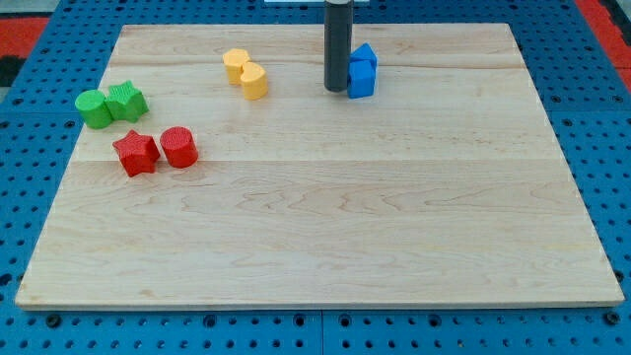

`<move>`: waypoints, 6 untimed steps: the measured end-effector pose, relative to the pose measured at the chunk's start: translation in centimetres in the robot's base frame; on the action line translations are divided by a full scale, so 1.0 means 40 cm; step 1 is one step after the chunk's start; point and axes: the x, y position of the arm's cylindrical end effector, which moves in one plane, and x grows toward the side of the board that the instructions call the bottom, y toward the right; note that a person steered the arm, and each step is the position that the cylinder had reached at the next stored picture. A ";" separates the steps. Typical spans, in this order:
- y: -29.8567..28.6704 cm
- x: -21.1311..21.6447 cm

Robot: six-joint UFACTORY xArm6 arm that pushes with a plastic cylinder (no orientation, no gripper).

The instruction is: Push the blue cube alongwith blue triangle slightly up

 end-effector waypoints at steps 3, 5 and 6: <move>0.063 0.042; 0.063 0.041; 0.063 0.030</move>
